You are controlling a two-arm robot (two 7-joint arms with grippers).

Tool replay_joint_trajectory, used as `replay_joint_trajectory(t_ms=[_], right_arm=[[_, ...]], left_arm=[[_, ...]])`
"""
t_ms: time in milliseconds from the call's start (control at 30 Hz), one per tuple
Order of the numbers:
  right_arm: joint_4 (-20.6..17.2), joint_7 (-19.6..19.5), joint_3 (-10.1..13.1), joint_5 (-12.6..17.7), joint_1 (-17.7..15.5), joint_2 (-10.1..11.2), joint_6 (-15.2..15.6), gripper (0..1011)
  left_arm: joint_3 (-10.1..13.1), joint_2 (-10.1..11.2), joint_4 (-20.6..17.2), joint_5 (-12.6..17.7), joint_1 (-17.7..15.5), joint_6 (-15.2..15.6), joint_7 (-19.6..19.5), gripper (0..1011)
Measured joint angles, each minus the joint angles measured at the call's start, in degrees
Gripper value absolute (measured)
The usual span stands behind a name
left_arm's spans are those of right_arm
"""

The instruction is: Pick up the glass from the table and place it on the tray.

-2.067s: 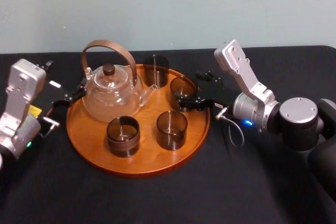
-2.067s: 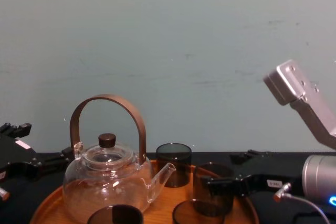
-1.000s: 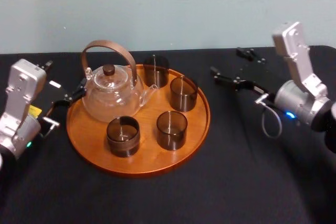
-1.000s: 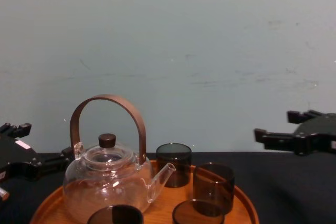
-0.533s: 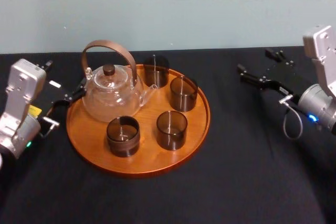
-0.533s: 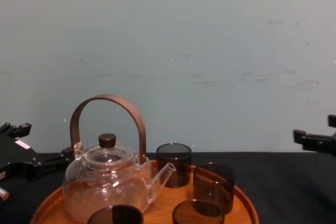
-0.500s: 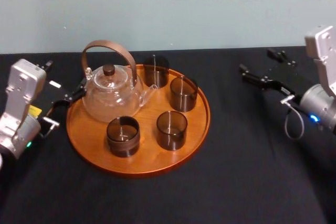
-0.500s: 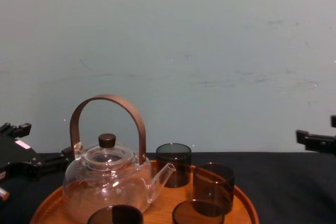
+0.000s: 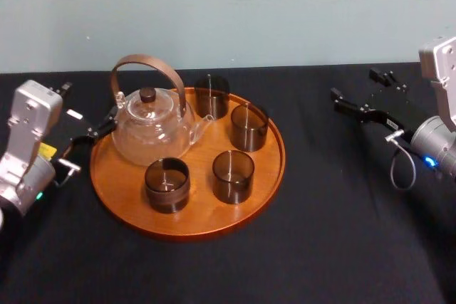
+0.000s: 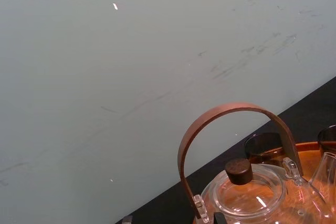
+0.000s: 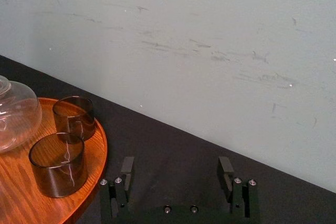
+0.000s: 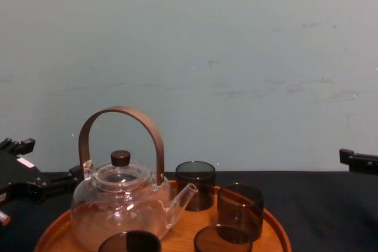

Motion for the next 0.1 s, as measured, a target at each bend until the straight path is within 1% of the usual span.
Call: replay_joint_trajectory(t_ms=[100], right_arm=[[0.0,0.1,-0.1,0.0,0.0,0.0,0.0,1002]], left_arm=[[0.0,0.0,0.0,0.0,0.0,0.0,0.0,1001]])
